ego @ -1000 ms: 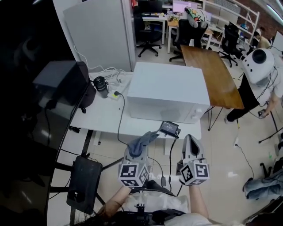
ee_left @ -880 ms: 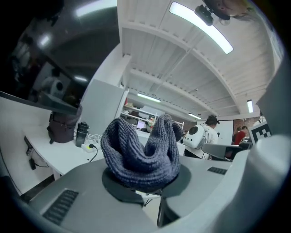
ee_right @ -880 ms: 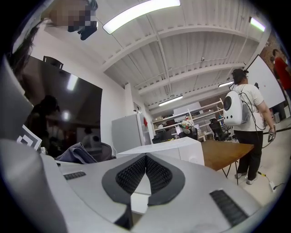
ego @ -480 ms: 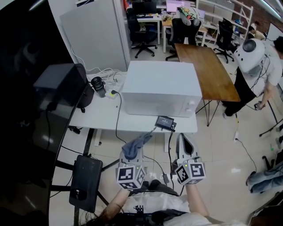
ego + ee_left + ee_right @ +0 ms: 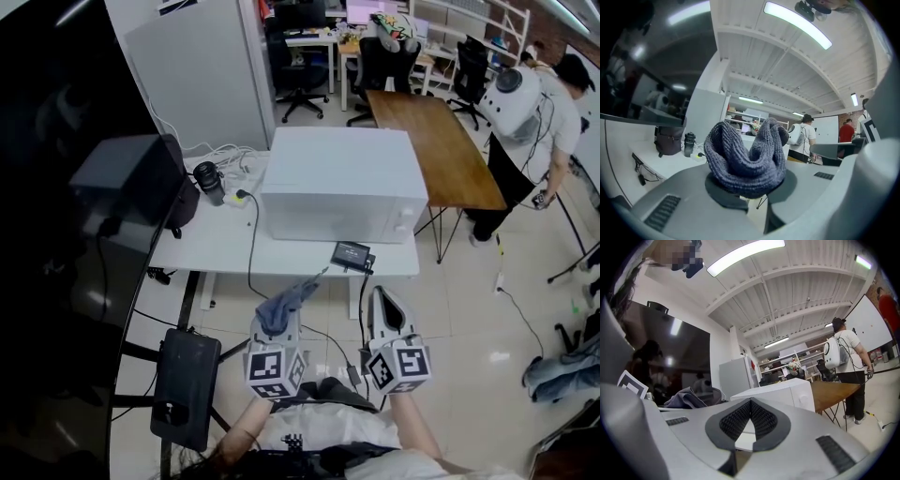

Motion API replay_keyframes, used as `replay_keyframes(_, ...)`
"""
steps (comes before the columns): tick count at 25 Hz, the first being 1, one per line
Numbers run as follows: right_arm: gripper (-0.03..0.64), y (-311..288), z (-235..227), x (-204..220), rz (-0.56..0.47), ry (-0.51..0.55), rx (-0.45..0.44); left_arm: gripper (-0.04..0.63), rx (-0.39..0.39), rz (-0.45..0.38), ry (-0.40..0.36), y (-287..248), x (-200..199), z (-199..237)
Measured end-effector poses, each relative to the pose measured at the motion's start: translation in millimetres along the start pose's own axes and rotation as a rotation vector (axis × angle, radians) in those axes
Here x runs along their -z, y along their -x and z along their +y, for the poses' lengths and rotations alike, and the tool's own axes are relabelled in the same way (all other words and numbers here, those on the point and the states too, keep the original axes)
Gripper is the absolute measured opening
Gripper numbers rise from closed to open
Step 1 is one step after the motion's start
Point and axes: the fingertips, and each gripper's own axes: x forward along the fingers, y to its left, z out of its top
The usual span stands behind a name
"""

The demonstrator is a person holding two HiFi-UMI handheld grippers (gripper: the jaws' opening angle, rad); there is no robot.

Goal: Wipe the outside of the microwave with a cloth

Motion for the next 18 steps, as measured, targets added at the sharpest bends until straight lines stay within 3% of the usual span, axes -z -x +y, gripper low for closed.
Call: replay_keyframes(18,0.014,13,10,5,0.029,0.026,0.019,0.057,0.031,0.009,-0.011,9,-3,-9)
